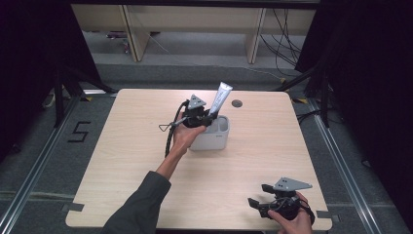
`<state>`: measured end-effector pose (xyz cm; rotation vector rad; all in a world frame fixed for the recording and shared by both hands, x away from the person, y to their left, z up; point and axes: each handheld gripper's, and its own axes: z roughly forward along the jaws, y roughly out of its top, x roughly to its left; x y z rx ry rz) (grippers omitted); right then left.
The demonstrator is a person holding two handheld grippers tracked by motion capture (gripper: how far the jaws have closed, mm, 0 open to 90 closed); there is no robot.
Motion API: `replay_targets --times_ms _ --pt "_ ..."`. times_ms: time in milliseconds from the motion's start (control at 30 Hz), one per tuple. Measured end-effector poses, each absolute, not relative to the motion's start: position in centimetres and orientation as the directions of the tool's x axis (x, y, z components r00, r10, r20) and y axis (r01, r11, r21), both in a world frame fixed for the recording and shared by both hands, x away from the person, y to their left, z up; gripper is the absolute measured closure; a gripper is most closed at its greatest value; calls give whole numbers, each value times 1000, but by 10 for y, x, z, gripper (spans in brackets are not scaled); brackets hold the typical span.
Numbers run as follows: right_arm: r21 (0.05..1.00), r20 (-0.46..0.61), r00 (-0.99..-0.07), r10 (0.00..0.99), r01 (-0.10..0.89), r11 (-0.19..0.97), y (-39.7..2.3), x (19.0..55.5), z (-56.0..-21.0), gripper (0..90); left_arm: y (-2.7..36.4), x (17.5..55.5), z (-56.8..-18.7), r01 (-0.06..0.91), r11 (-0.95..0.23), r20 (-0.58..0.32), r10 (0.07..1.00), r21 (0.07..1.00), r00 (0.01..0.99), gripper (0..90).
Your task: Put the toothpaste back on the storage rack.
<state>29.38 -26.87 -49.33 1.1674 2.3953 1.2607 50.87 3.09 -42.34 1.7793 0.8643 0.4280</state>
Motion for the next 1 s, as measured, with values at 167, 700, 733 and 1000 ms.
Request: replay_targets --times_ms 167,700,733,1000 --pt "763 179 -670 720 556 328 -269 294 -493 229 33 509 -426 360 -178 -124 727 916 675 727" --pt "756 196 -658 727 574 316 -267 292 -494 230 41 486 -414 327 -150 -110 745 933 657 534" --pt "755 200 -659 725 575 314 -267 292 -494 229 43 485 -413 323 -146 -110 747 935 656 532" --pt "761 174 -664 727 559 328 -268 293 -494 229 49 470 -398 300 -154 -96 729 942 677 414"
